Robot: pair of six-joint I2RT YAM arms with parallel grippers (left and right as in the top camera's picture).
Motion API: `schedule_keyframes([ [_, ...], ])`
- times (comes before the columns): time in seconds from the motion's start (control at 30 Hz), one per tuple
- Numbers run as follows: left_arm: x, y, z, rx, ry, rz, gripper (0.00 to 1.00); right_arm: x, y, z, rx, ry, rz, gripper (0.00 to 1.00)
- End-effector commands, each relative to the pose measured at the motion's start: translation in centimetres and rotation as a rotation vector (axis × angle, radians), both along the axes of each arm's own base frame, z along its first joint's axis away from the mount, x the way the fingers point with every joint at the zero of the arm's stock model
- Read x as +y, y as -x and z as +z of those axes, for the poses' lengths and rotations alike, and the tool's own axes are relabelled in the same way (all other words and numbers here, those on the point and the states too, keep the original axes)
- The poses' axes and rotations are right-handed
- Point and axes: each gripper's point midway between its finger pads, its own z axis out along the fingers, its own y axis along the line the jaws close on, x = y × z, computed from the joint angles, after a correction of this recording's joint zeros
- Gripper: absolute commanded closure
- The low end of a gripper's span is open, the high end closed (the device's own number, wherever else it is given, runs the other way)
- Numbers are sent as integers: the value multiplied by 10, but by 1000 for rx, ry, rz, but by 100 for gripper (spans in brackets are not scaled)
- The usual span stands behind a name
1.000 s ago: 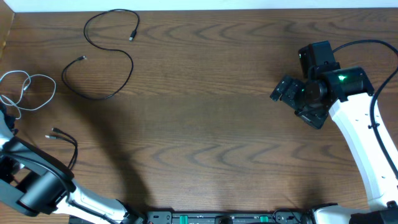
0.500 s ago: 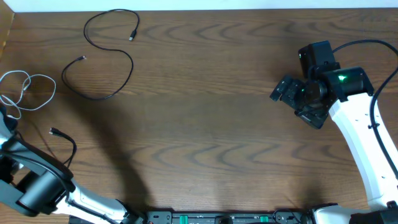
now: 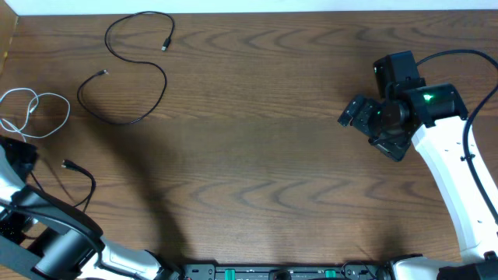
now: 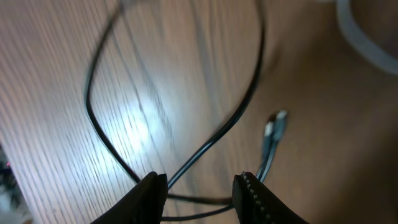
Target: Untangle cables
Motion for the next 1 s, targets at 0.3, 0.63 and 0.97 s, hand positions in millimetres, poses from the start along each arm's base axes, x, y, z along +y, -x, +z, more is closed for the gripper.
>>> schedule_keyframes([
  [0.3,-7,11,-77,107,91,-4,81,-2,0,0,-1,18,-4,1],
  [0.63,6,-19,-112,4,98,-28,93,-2,0,0,-1,18,-4,1],
  [0.97,16,-52,-90,-134,85,-84,61,-2,0,0,-1,18,-4,1],
])
